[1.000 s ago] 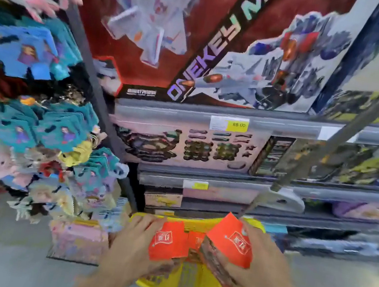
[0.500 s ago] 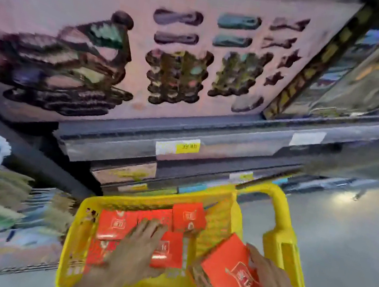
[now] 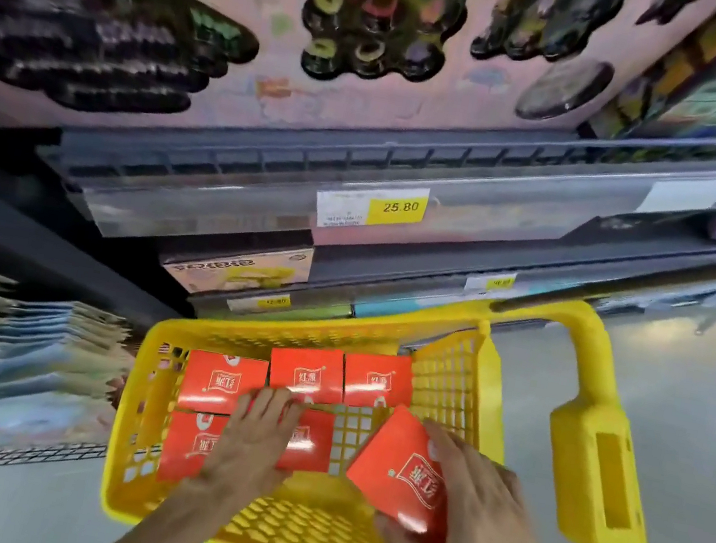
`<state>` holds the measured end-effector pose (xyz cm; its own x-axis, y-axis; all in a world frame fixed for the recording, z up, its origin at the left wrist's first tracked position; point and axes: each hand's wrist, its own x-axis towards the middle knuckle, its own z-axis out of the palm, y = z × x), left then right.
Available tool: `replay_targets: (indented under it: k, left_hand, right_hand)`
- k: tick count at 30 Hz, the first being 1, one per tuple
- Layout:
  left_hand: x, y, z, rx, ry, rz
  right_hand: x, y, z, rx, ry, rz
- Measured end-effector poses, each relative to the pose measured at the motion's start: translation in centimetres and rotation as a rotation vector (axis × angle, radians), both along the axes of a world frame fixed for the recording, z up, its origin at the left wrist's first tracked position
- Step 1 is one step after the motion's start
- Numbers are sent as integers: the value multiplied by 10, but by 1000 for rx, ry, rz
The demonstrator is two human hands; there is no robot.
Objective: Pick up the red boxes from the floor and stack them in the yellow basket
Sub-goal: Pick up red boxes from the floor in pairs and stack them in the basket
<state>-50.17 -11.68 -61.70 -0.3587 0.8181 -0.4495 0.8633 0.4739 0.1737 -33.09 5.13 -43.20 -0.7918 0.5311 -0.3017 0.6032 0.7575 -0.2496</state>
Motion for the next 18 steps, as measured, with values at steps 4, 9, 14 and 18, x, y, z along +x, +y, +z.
replay_targets:
  k: [4,9,14,18]
  left_hand:
    - [5,-4,-4,-28,41,9]
    - [4,-7,-2,7,45,3]
    - [5,-7,-2,20,32,10]
    - [6,-8,-2,21,34,14]
  right_hand:
    - [-19,5,-27,51,-138,123]
    - [-40,12,-62,76,-245,307]
    - [-48,21,-70,82,-254,422]
    - [-39,29,-72,84,-252,459]
